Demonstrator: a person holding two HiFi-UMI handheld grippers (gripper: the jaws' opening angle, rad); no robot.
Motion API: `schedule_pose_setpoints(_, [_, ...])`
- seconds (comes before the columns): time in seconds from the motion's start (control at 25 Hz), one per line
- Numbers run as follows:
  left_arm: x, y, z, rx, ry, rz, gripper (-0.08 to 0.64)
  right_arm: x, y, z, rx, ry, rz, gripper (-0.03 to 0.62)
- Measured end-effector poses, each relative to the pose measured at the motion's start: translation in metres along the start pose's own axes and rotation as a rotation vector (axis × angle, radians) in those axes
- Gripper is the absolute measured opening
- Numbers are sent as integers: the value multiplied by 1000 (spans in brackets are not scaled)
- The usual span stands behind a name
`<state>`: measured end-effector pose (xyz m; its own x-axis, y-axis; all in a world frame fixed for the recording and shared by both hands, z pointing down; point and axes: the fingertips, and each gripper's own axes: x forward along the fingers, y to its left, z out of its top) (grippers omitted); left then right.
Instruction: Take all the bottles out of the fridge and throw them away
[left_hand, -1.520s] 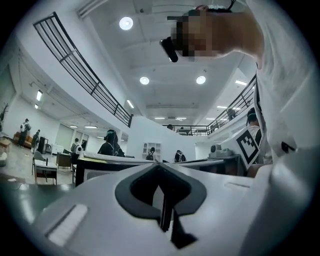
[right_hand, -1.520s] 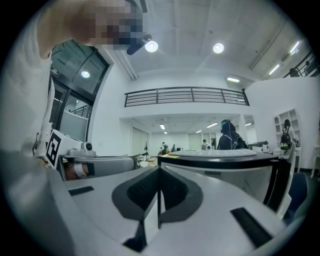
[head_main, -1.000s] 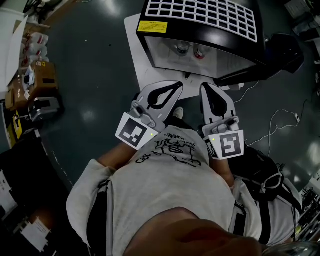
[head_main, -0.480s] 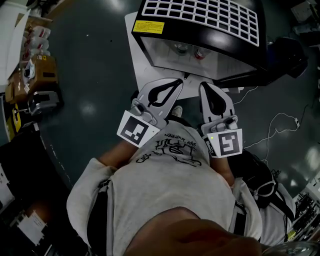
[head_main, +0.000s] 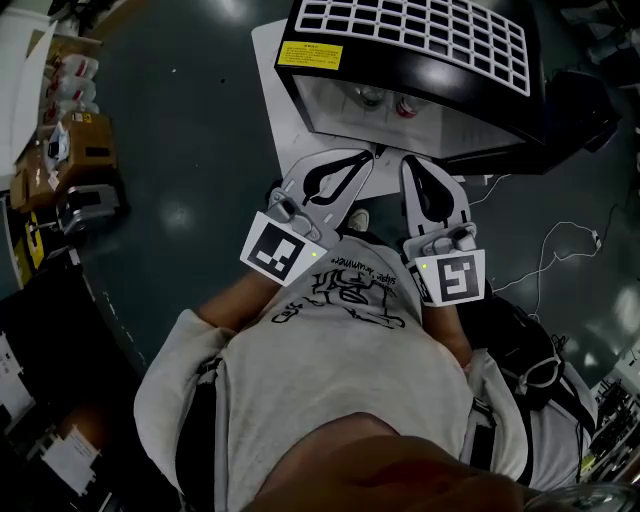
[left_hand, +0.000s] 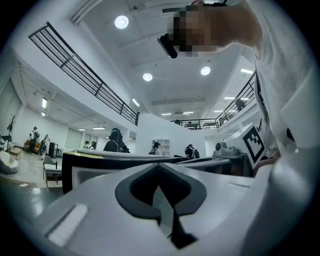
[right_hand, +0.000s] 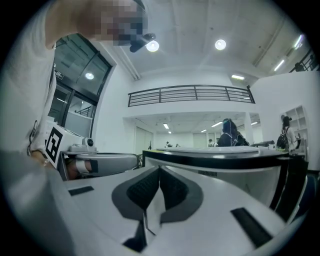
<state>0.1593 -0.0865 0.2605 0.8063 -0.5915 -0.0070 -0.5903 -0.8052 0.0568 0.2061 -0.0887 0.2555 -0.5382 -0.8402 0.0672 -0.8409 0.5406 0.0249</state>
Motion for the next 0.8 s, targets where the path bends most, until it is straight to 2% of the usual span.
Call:
schedule_pose_setpoints(0.44, [3, 7, -17, -2, -1, 10, 9, 9, -4, -26, -11, 18, -20, 8])
schedule_pose_setpoints(0.6, [6, 14, -28, 13, 4, 18, 9, 14, -6, -44, 1, 38, -22, 8])
schedule_pose_setpoints(0.8, [9, 24, -37, 46, -32, 29, 9, 20, -5, -57, 14, 36, -20, 8])
